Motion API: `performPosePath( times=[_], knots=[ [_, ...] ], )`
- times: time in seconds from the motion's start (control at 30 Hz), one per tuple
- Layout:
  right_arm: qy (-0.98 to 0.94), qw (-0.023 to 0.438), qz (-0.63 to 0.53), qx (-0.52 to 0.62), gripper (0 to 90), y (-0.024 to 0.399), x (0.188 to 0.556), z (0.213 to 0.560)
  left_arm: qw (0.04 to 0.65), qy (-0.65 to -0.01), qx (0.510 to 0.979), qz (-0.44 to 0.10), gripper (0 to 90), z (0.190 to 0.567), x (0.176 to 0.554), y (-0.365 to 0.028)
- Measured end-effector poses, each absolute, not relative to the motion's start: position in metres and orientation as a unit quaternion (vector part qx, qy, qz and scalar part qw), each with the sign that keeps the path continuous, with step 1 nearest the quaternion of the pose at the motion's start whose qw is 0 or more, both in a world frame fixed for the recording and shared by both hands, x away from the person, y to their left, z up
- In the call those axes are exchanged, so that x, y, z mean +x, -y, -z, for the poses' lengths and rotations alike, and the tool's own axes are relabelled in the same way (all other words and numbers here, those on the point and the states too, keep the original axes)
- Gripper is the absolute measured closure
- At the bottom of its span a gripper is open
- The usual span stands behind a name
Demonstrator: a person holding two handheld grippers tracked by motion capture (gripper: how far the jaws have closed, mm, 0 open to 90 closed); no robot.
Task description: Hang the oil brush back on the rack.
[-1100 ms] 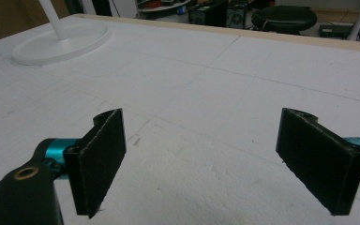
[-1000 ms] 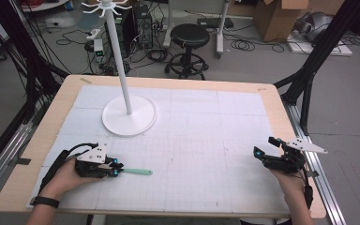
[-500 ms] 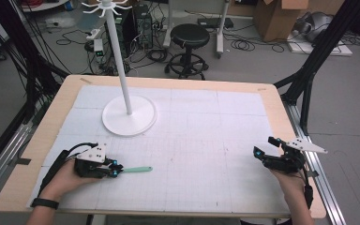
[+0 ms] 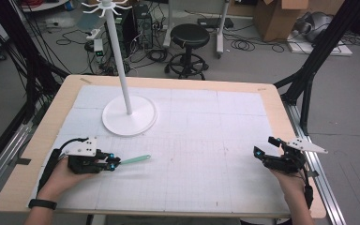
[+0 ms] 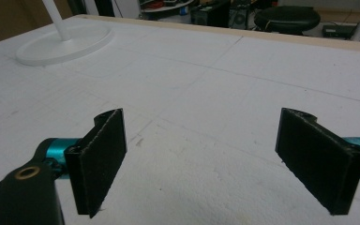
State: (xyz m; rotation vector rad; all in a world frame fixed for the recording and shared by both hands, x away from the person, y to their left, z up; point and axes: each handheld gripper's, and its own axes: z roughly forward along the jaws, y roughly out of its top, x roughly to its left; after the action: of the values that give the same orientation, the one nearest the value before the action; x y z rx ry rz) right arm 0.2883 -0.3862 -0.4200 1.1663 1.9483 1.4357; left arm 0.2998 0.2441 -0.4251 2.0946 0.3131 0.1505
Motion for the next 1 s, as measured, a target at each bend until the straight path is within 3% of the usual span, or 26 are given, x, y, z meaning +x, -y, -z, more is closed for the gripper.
performPosePath(
  times=[0.47, 1.0],
  knots=[
    [-0.706, 0.227, -0.52, 0.424, 15.9, 0.387, 0.289, 0.42, 0.586, -0.184, 0.781, -0.117, 82.0, 0.399, 0.296, -0.266],
    [-0.704, 0.228, -0.522, 0.425, 15.9, 0.389, 0.289, 0.419, 0.629, -0.222, 0.712, -0.22, 81.9, 0.363, 0.299, -0.268]
  ],
)
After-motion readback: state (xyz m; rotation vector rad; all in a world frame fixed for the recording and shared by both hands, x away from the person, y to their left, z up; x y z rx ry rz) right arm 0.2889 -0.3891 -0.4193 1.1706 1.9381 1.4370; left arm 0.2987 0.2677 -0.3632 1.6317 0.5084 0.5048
